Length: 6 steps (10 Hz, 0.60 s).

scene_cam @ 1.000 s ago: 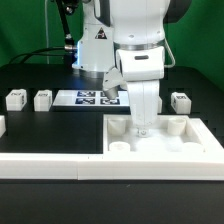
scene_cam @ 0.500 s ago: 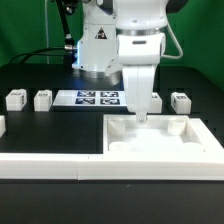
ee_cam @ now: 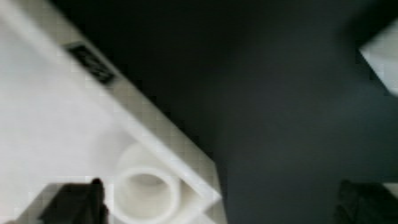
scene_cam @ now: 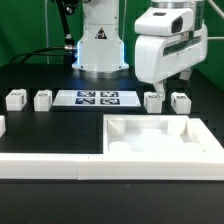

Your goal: Assemble square table

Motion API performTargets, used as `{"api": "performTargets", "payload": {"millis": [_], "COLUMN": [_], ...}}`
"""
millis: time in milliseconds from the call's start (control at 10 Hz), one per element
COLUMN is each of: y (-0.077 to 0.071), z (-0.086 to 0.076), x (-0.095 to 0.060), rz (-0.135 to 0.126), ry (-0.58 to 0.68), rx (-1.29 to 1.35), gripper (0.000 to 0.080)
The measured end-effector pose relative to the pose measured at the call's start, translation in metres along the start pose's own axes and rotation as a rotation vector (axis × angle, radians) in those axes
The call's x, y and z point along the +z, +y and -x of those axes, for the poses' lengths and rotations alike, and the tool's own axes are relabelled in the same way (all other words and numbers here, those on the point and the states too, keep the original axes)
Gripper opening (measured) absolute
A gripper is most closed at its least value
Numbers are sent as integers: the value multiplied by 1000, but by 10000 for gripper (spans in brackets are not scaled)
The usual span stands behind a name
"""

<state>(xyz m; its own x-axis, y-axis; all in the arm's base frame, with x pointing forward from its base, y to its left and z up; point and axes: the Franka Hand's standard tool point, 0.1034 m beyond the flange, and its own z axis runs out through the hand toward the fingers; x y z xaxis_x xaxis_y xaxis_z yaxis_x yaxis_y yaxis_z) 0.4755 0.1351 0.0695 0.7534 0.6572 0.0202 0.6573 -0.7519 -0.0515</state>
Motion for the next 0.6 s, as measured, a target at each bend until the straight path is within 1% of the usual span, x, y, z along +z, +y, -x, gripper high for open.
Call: {"api": "performTargets", "payload": {"millis": [100, 300, 400, 500, 600], "y": [-6, -6, -8, -11, -35], "z": [-3, -3, -3, -4, -4], "x": [1, 1, 1, 1, 3], "rz": [-8, -14, -19, -23, -27], "ry": [1, 3, 3, 1, -18], "rx": [114, 200, 289, 364, 533], "gripper": [649, 649, 649, 649, 649]}}
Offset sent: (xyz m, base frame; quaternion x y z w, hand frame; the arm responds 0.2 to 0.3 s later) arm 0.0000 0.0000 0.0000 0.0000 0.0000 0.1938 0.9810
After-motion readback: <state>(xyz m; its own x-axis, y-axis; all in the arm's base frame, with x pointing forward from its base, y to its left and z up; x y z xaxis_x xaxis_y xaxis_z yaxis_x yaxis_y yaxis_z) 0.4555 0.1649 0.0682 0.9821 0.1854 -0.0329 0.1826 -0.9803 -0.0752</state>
